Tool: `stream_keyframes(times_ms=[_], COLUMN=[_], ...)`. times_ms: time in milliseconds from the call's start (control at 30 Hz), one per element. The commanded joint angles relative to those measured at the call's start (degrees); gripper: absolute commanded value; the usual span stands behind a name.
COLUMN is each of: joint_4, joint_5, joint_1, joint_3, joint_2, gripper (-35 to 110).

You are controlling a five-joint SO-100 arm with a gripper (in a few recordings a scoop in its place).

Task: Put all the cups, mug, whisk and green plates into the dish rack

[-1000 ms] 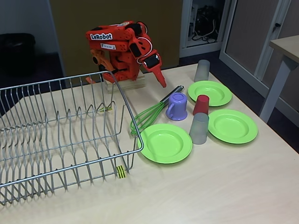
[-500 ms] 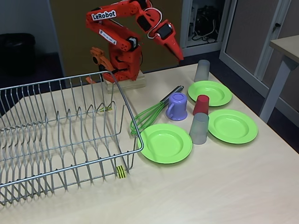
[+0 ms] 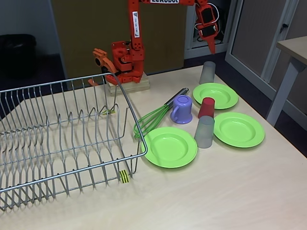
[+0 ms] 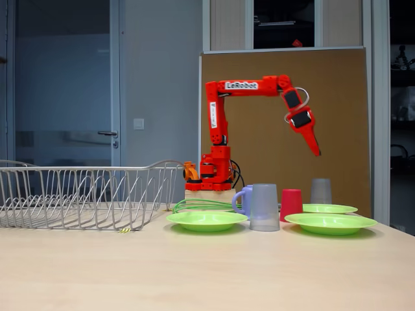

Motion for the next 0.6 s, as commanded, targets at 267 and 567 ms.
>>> stream_keyframes(times_ms=[267,567], joint_4=[2.0,-2.4], joint_5=[7.4,9.0], joint_1=[-5.1,-6.0], joint_3=[-10.8,-12.0], joint_2=[-13.4,-19.3], gripper=[44,44])
